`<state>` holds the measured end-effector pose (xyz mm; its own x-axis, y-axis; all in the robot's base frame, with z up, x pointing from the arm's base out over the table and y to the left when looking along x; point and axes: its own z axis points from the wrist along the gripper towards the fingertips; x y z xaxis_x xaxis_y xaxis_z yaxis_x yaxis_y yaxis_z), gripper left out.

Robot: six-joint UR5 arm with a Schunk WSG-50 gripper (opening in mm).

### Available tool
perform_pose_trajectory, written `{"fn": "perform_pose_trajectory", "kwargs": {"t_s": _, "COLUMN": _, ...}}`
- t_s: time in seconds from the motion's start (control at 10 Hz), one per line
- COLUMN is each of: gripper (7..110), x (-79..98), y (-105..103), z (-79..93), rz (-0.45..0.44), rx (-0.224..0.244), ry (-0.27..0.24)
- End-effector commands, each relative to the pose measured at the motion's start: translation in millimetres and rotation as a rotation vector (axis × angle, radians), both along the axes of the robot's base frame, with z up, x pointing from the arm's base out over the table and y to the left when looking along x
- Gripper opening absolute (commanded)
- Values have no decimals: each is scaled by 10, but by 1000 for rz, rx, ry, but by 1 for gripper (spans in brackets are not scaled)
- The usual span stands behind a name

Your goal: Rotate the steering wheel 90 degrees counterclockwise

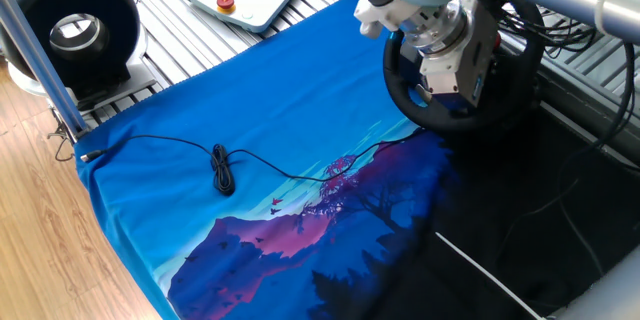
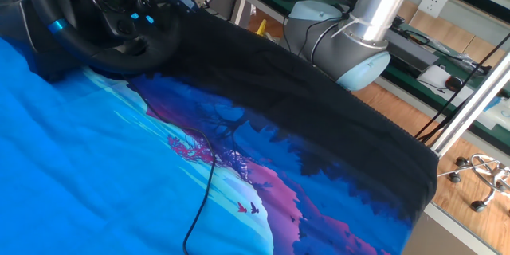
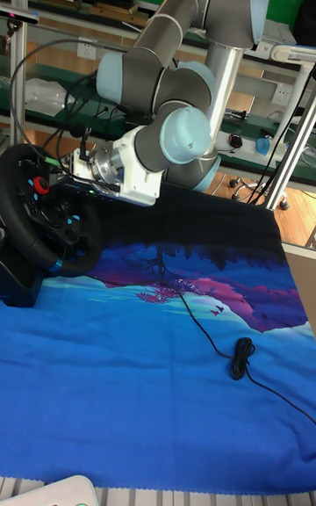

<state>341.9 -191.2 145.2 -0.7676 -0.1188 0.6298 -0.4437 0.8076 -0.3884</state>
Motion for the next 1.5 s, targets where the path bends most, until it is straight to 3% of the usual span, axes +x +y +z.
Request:
{"fn": "perform_pose_trajectory", "kwargs": {"t_s": 0.0, "gripper": 7, "x": -47, "y": -29, "z": 48, "rz": -18, "rx": -20, "ry": 10}}
{"fn": "perform_pose_trajectory", "kwargs": {"t_s": 0.6, "gripper": 7, "x": -27, "y": -21, "z": 188, "rz": -30, "rx": -86, "ry": 22}}
{"fn": "perform_pose_trajectory", "kwargs": {"t_s": 1.0, "gripper": 7, "x": 62, "y": 24, "z": 46, "rz": -44, "rx": -107, "ry": 12}}
{"fn": "perform_pose_trajectory", "kwargs": {"t_s": 1.2, "gripper": 7, "x": 56, "y": -1, "z": -40, "rz": -40, "rx": -106, "ry": -22}}
{"fn": "perform_pose_trajectory", "kwargs": {"t_s": 1.4, "gripper": 7, "x": 31, "y": -118, "z": 41, "rz": -11, "rx": -142, "ry": -29}}
